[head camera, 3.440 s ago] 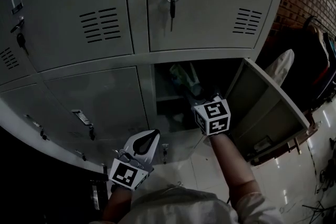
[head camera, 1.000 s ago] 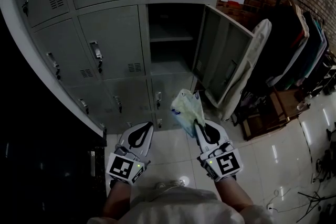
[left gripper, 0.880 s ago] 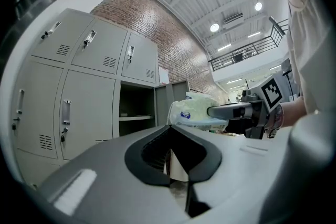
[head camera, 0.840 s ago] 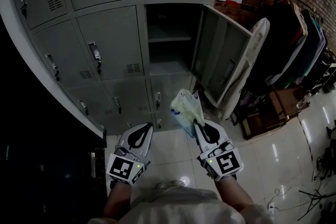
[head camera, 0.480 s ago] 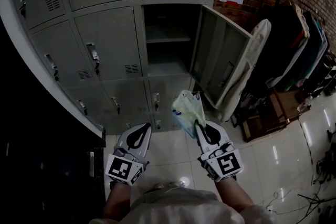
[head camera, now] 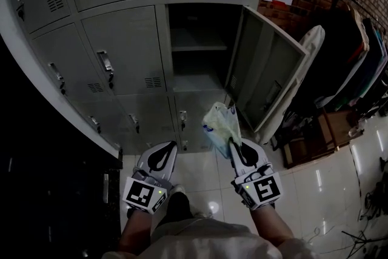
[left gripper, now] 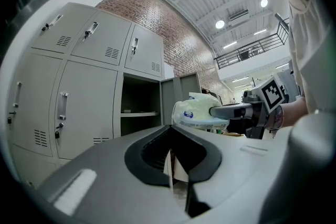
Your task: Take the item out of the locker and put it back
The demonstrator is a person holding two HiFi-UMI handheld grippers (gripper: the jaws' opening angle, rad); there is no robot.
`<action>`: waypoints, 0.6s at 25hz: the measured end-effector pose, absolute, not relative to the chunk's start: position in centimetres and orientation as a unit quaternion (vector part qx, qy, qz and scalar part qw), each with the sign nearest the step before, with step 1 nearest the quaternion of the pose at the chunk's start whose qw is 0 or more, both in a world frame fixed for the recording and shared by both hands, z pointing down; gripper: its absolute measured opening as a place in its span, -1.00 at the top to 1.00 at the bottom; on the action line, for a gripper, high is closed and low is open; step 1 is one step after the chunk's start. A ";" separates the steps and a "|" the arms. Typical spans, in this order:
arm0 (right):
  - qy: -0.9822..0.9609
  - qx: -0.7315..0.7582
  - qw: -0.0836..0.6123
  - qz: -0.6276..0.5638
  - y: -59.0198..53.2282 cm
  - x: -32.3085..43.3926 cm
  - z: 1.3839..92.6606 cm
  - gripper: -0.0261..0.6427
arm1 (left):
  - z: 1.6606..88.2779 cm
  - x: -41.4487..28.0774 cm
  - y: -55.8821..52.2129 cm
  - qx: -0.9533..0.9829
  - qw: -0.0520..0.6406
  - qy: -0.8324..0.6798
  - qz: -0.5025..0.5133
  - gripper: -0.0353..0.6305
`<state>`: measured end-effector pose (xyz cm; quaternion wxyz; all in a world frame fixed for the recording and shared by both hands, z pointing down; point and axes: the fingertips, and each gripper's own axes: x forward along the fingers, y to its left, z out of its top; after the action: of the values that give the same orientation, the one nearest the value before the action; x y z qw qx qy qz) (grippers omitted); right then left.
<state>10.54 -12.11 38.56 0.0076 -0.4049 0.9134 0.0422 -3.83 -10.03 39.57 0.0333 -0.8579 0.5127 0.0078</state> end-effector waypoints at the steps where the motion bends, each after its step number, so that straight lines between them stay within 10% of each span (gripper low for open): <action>1: 0.912 -0.409 0.008 0.042 -13.1 10.4 38.6 0.89 | 39.6 -4.0 -11.0 -0.860 0.035 0.508 0.007 0.88; 15: 0.885 -0.460 0.019 0.068 -26.4 3.8 36.1 0.89 | 37.2 -10.0 -25.5 -0.891 0.059 0.449 0.020 0.88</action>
<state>3.81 -26.41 36.15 0.0187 -0.4598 0.8853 0.0677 -9.99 -25.49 37.23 0.0587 -0.8913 0.4491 0.0203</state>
